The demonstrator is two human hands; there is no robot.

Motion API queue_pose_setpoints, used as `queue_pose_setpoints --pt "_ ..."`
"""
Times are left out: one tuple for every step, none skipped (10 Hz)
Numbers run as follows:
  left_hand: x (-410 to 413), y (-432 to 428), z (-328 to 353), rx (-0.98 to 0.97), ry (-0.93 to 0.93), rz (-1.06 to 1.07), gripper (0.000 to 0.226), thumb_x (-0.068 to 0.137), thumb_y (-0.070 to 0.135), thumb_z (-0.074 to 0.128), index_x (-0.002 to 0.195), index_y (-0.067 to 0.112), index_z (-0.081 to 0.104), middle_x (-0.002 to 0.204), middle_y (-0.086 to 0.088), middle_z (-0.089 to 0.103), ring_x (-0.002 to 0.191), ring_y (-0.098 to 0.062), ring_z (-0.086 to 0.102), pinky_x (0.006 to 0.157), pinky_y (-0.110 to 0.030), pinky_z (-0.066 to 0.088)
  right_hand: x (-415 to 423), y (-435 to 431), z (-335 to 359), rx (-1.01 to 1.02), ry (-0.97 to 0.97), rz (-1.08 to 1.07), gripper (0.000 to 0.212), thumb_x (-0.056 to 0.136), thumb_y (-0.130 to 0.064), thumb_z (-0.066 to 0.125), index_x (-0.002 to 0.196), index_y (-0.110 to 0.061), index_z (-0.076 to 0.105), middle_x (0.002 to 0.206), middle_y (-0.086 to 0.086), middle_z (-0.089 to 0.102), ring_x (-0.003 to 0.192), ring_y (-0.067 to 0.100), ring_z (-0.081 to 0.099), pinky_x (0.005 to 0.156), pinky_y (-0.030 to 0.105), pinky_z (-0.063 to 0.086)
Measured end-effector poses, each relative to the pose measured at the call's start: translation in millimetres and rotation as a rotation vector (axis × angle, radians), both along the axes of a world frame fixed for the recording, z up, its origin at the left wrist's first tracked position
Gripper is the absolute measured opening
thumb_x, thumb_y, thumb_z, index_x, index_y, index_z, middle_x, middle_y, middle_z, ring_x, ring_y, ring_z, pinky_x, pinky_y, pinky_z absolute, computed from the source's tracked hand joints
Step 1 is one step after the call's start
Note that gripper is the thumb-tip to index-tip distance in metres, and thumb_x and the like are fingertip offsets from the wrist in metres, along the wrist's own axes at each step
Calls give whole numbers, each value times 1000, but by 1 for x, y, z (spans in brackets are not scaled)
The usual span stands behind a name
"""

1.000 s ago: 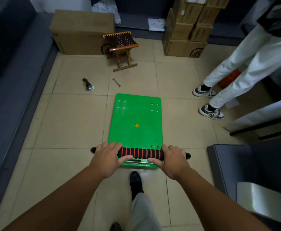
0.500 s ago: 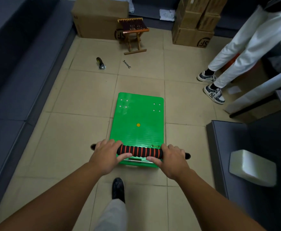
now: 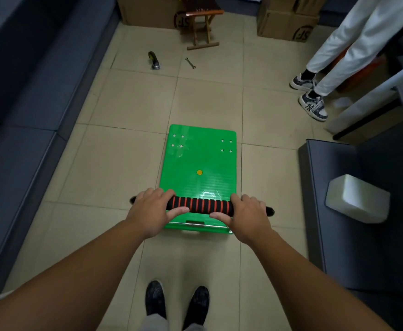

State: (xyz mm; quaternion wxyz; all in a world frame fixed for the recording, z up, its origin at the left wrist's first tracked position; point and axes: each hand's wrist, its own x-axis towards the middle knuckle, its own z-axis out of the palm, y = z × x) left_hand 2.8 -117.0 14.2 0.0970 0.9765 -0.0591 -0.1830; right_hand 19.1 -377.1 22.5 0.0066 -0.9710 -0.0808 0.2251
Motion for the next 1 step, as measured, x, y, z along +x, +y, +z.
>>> queue_pose_setpoints --pt "-19 7 -2 -111 12 43 97 65 102 4 107 33 58 95 9 54 92 -13 50 81 -32 38 -22 -3 -3 19 19 -6 88 74 -94 21 120 -26 52 110 1 57 103 22 53 97 40 39"
